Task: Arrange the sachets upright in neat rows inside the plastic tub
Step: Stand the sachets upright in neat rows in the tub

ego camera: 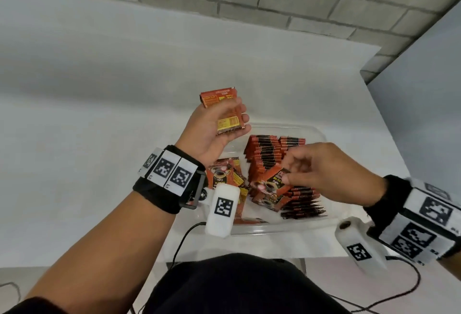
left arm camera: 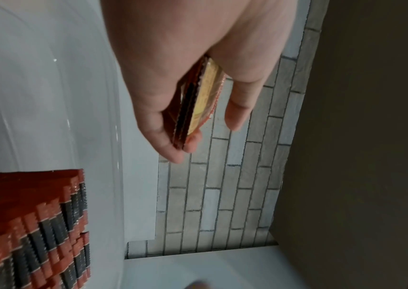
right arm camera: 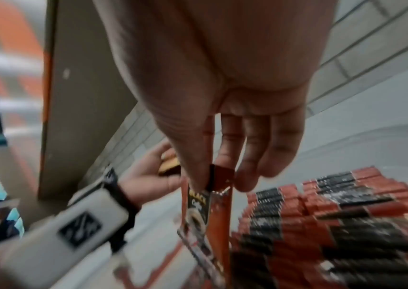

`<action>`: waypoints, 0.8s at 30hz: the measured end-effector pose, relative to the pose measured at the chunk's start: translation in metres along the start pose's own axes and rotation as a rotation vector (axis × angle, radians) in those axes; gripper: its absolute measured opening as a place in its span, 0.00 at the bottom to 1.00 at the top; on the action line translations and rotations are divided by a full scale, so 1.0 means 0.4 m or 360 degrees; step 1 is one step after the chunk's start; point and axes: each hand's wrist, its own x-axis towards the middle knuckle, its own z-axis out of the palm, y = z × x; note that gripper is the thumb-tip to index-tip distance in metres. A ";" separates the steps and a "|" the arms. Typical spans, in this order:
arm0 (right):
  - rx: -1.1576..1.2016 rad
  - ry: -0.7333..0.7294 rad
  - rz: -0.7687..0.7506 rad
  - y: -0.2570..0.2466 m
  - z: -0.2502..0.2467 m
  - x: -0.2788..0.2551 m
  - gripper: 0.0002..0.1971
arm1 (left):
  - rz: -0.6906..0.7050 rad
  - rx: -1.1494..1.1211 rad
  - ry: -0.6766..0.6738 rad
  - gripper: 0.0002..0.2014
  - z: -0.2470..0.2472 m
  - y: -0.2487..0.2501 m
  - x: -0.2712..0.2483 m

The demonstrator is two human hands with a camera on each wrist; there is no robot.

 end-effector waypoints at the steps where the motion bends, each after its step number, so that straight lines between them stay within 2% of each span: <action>1: -0.0213 -0.0070 -0.0010 0.003 0.013 -0.004 0.09 | -0.0005 0.0004 -0.0011 0.03 -0.001 0.001 0.002; 3: -0.0587 -0.0204 -0.0005 -0.003 0.037 -0.008 0.10 | -0.0016 0.0006 -0.0038 0.04 0.001 0.001 0.004; 5: -0.0883 -0.0240 -0.0006 -0.007 0.057 -0.004 0.07 | -0.0025 0.0005 -0.0052 0.04 0.002 -0.003 0.005; 9: -0.1125 -0.0337 -0.0086 -0.002 0.087 0.013 0.15 | -0.0044 0.0000 -0.0063 0.04 -0.001 -0.013 0.004; 11: -0.1252 -0.0369 -0.0126 -0.001 0.097 0.019 0.14 | -0.0054 -0.0007 -0.0061 0.04 -0.003 -0.015 0.002; 16: -0.1442 -0.0441 -0.0139 -0.008 0.116 0.032 0.04 | -0.0056 -0.0012 -0.0062 0.03 -0.005 -0.014 0.000; 19: -0.1453 -0.0497 -0.0133 -0.011 0.125 0.035 0.03 | -0.0052 -0.0019 -0.0057 0.04 -0.006 -0.013 0.000; 24: -0.1475 -0.0511 -0.0068 -0.006 0.133 0.034 0.06 | -0.0061 -0.0010 -0.0058 0.05 -0.008 -0.014 0.001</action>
